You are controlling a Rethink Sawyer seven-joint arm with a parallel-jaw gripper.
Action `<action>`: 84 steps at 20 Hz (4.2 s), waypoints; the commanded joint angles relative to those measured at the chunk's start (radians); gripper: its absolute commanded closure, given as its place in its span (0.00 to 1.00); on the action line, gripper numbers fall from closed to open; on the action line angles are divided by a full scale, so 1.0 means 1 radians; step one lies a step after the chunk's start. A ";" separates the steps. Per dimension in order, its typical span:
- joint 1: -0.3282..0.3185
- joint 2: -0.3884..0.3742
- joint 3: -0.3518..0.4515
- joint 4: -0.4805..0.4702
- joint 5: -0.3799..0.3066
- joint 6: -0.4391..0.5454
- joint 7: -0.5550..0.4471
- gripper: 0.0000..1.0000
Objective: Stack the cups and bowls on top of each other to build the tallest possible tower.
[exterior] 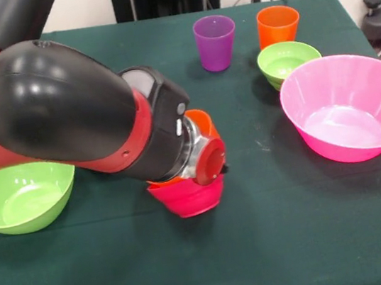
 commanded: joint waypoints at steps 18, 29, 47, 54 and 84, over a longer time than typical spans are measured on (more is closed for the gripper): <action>0.031 0.058 0.111 -0.028 -0.153 0.040 0.095 1.00; -0.020 0.130 0.477 -0.120 -0.562 0.058 -0.020 1.00; -0.087 0.176 0.939 -0.182 -1.129 0.083 -0.241 1.00; -0.098 0.182 1.030 -0.190 -1.250 0.078 -0.266 0.00; -0.128 0.123 1.124 -0.129 -1.342 0.273 -0.193 0.00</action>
